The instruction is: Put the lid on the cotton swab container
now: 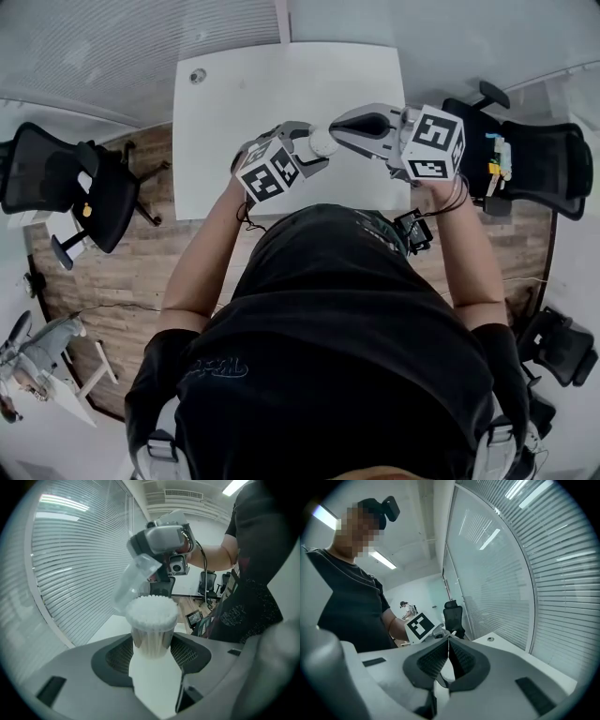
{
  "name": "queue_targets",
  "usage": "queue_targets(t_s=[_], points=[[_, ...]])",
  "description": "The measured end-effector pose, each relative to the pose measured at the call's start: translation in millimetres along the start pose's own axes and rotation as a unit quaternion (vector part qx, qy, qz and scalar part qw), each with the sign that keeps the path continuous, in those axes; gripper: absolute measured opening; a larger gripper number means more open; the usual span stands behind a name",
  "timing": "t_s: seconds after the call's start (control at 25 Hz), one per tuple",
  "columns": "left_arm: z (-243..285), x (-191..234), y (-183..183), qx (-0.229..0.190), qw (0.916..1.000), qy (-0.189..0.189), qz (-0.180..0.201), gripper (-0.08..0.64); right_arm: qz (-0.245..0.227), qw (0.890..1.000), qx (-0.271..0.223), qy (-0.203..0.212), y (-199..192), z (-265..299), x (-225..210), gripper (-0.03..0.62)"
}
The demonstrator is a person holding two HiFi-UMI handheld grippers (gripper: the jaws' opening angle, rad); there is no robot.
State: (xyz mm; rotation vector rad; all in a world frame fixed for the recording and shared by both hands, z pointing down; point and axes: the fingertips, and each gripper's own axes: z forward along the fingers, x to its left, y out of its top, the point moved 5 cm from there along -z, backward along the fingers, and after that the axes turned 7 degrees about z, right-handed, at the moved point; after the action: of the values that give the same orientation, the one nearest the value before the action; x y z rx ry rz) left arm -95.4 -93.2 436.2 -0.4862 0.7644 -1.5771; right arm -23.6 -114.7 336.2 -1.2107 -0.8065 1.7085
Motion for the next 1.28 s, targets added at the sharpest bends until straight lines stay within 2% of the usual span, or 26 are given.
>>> queue_targets(t_s=[0.4,1.28], points=[[-4.3,5.8,1.3,-0.013,0.9997,0.008,-0.018,0.259,-0.021,0.999,0.047,-0.007,-19.9,12.4,11.6,0.023],[-4.1,5.9,2.8,-0.009,0.9998,0.002,-0.018,0.259,-0.021,0.999,0.049,-0.010,-27.4,18.4,11.6,0.023]])
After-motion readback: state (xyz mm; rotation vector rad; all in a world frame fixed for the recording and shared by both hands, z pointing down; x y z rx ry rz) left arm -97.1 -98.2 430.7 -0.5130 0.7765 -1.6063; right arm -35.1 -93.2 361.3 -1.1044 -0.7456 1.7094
